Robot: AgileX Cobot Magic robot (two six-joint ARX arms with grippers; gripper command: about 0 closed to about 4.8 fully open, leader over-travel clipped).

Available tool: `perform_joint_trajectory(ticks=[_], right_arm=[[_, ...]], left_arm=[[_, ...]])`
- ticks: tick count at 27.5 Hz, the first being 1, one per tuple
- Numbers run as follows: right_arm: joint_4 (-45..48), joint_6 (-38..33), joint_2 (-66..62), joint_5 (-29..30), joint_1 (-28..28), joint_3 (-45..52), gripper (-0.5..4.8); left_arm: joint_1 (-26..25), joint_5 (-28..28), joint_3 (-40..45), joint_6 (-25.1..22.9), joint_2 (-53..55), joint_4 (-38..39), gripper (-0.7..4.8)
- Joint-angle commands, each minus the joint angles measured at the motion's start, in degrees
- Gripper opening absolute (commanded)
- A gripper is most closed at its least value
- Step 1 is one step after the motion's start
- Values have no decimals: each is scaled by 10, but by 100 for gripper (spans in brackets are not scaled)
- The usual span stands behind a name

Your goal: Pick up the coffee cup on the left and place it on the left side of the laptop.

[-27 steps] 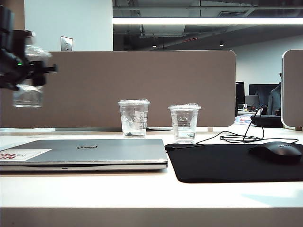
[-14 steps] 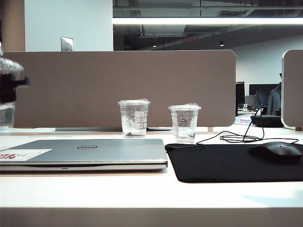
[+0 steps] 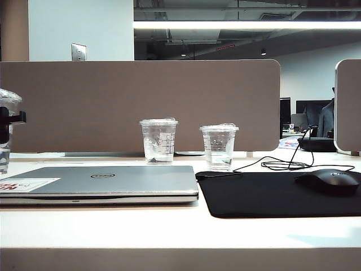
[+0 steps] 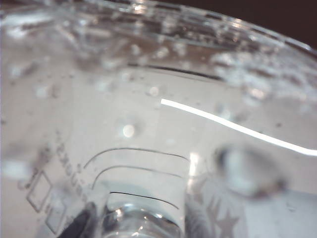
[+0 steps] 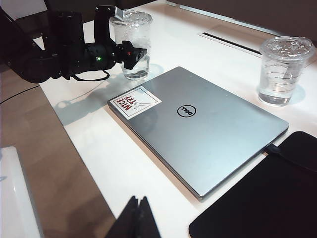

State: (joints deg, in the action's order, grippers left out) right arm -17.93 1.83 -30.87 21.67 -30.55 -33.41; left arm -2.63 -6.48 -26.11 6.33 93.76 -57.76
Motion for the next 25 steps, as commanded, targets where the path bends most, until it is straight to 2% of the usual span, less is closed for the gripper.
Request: perform_joint_trajectory(ticks=[1,7,14,18,20,22,25], right_arm=[[10,2,0,4,0,-4,-4],[10,2,0,4,0,-4,-4],[10,2,0,4,0,-4,-5],[9,2,0,4,0,-4,-4],[9,2,0,4,0,-4,-4],[10,2,0,4,0,-4,-4],[10,2,0,3,0,-4,-4]], left_arm=[[-12,-8,-2,-2,16,-38,214],[-38,-7,-3,12,55,-89,214],[-41,43,-19,11,82,-88,214],[-41,43,-33,11,101,-86,216],[-41,44,-36,11,102,-78,257],[-41,49,-36,9,102,-72,356],[-41,81,-36,5,99,-37,369]])
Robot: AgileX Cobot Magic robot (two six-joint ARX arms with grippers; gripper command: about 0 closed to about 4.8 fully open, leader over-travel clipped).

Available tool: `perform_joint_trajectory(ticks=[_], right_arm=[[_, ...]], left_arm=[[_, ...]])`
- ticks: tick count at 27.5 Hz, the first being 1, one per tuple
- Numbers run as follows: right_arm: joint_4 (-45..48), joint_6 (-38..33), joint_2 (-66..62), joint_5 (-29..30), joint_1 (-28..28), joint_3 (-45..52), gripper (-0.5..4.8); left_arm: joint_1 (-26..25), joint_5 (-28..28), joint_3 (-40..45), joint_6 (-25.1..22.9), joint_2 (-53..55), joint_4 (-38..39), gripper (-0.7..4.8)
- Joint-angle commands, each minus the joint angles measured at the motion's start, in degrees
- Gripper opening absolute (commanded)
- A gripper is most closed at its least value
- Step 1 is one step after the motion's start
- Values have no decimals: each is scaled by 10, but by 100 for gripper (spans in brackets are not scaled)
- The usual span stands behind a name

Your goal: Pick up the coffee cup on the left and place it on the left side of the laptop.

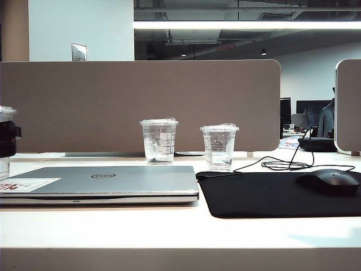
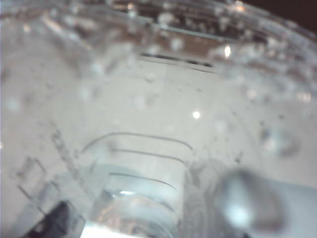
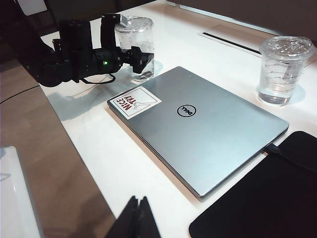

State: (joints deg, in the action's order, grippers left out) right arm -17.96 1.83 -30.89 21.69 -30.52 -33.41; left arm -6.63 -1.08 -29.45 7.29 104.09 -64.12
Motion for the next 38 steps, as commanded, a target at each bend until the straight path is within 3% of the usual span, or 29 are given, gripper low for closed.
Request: perform_joint_trajectory(ticks=[1,14,25,28,31,38], right_arm=[[10,2,0,3,0,-4,-4],[11,2,1,-1,0,-4,-4],[17,2,1,-1,0,-4,-4],[14,2,1,-1,0,-4,-4],[14,1,1,-1,0,-4,-4],[14,2,0,-1,0,-4,-4]], left_arm=[[0,28,-2,-4,-8,40,369],[0,-3,-2,-64,-162,302,368],[0,-22,-2,-64,-310,489,357],[0,-28,-2,-65,-370,548,211],[0,-25,-2,-66,-430,580,-14],[1,20,1,-40,-576,618,-6]])
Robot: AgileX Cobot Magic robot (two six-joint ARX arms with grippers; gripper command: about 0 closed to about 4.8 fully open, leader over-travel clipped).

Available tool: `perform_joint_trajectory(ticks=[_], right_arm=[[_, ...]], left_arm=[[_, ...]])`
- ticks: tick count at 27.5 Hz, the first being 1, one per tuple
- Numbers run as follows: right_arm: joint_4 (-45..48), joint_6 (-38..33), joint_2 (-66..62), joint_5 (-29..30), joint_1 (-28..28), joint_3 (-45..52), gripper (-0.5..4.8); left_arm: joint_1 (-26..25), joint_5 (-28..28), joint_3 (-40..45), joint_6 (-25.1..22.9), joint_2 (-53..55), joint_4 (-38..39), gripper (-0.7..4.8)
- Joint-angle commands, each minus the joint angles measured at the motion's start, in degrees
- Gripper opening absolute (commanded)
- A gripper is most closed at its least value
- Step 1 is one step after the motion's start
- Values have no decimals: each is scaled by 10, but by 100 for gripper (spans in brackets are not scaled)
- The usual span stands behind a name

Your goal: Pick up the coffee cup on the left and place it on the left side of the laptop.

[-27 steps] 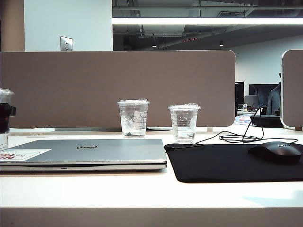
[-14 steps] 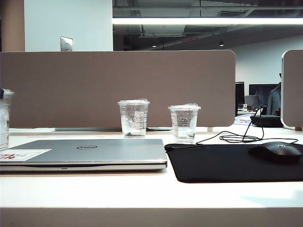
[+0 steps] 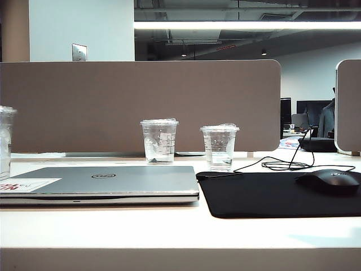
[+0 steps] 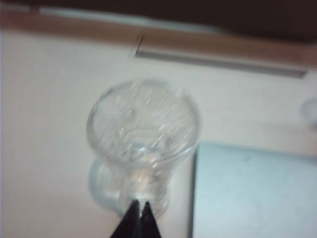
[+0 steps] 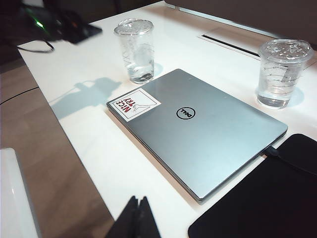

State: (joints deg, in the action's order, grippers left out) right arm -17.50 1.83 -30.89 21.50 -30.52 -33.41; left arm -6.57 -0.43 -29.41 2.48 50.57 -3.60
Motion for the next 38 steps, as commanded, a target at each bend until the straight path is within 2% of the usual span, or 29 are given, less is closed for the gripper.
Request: perform_joint_trajectory(ticks=[1,11,16,22,28,32,38], right_arm=[[9,2,0,1,0,-4,-4],[10,2,0,1,0,-4,-4],[10,2,0,1,0,-4,-4],[10,1,0,1,0,-4,-4],[10,2,0,1,0,-4,-4],[10,2,0,1,0,-4,-4],[10,1,0,1,0,-4,-4]], left_arm=[[0,17,1,12,-64,20,-6],[5,15,8,7,-295,80,-6],[8,11,75,5,-388,73,-6],[30,8,121,5,-425,72,-6],[80,-50,153,4,-439,64,-6],[83,-43,191,-21,-462,31,-6],[68,-12,234,-19,-505,30,-6]])
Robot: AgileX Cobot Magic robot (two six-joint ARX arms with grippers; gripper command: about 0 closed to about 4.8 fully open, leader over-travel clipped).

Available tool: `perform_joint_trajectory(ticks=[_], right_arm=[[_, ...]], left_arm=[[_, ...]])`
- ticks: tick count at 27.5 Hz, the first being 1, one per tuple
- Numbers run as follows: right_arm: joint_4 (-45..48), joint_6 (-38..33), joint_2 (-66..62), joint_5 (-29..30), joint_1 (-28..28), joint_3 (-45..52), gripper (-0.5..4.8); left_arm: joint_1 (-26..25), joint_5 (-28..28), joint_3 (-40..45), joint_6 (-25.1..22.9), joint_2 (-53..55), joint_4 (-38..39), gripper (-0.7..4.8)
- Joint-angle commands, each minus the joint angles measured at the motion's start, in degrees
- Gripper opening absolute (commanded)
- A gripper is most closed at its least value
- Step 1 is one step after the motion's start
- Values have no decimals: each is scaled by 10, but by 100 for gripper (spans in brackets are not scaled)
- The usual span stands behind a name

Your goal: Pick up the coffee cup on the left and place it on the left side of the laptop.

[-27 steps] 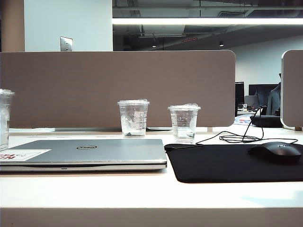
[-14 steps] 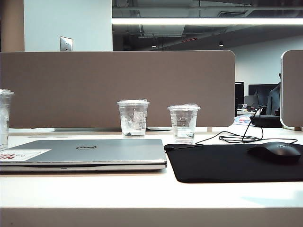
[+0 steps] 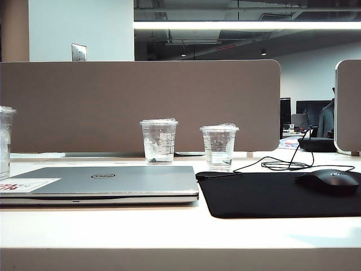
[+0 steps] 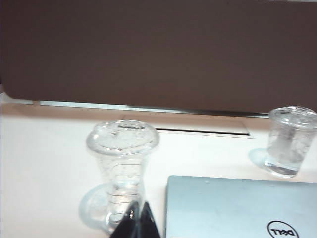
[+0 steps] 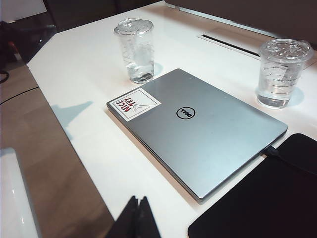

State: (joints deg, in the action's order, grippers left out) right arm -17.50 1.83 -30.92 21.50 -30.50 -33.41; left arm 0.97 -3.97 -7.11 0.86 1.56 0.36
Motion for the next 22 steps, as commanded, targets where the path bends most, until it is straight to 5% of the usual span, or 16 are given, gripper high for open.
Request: perform_joint_trajectory(ticks=[1,22], right_arm=[[10,1,0,1,0,-4,-4],[10,2,0,1,0,-4,-4]], left_arm=[[-12,39,18,2,-14,-12,-6],[-13,53,68,-2,-14,-20,-5]])
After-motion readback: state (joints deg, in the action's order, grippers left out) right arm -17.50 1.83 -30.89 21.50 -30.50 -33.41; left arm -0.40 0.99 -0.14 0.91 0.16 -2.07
